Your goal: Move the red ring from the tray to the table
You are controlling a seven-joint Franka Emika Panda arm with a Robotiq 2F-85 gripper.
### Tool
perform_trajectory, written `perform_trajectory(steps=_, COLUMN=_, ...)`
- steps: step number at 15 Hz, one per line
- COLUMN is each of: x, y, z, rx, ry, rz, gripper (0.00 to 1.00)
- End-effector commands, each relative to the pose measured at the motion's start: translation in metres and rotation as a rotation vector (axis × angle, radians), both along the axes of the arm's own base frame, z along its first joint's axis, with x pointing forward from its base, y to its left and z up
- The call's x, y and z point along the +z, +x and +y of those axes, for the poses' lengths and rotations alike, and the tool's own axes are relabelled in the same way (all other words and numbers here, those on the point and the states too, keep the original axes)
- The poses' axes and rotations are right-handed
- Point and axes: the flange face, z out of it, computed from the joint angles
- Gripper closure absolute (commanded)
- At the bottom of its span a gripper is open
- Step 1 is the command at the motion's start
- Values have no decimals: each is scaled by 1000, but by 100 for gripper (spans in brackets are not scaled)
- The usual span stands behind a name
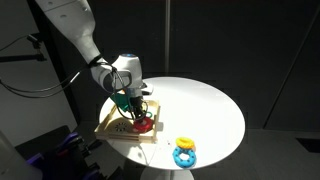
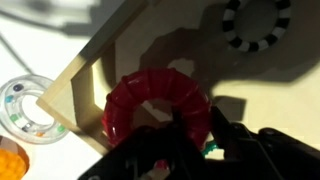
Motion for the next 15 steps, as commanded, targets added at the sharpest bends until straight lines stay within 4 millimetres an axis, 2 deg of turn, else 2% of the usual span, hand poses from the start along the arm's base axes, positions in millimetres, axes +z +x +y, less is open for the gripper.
perform_trajectory(steps=1, x=41, y=18, z=-18, rx=-25, ry=-7, rz=-48, gripper=90)
perform_trajectory(steps=3, x=53, y=27, z=-36, rx=-54, ry=-29, rz=-76, gripper=90)
perform_trajectory(steps=5, x=54, y=32, z=-61, rx=-89, ry=-57, rz=-82, gripper=90)
perform_trajectory(steps=9, x=45, y=30, z=-113, rx=-142, ry=-127, rz=-70, gripper=90)
perform_trajectory(steps=11, x=40, y=26, z=-132, rx=-159, ry=-160, rz=-58, gripper=90)
perform_trajectory(steps=15, x=25, y=18, z=-152, rx=-190, ry=-188, rz=-23, gripper=90)
